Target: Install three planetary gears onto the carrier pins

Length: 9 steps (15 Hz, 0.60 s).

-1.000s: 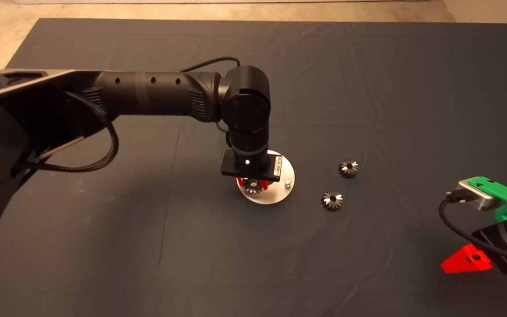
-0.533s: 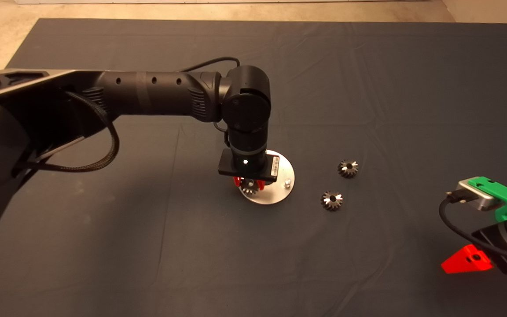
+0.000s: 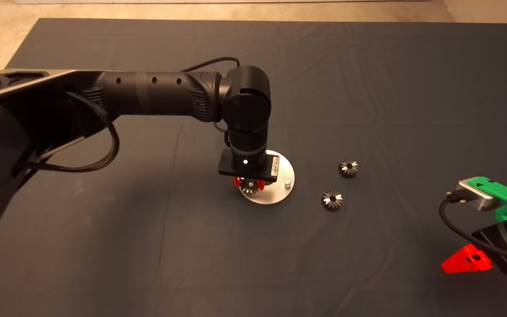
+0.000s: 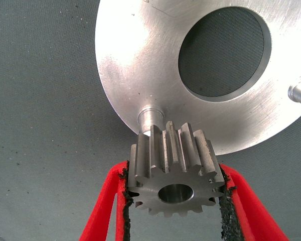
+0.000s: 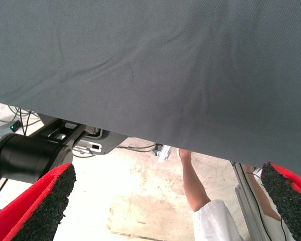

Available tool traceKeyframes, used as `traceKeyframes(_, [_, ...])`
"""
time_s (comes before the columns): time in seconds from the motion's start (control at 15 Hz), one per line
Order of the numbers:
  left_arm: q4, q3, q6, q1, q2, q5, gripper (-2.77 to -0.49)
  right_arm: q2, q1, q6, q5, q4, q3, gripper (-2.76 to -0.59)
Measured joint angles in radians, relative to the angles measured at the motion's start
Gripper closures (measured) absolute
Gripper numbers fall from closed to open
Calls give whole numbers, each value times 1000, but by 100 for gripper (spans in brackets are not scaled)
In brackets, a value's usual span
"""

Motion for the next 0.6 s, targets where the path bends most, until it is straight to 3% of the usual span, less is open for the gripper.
traceKeyframes(0.6, [-1, -12, 0, -1, 0, 0, -85, 0, 0, 0, 0, 0, 0, -275])
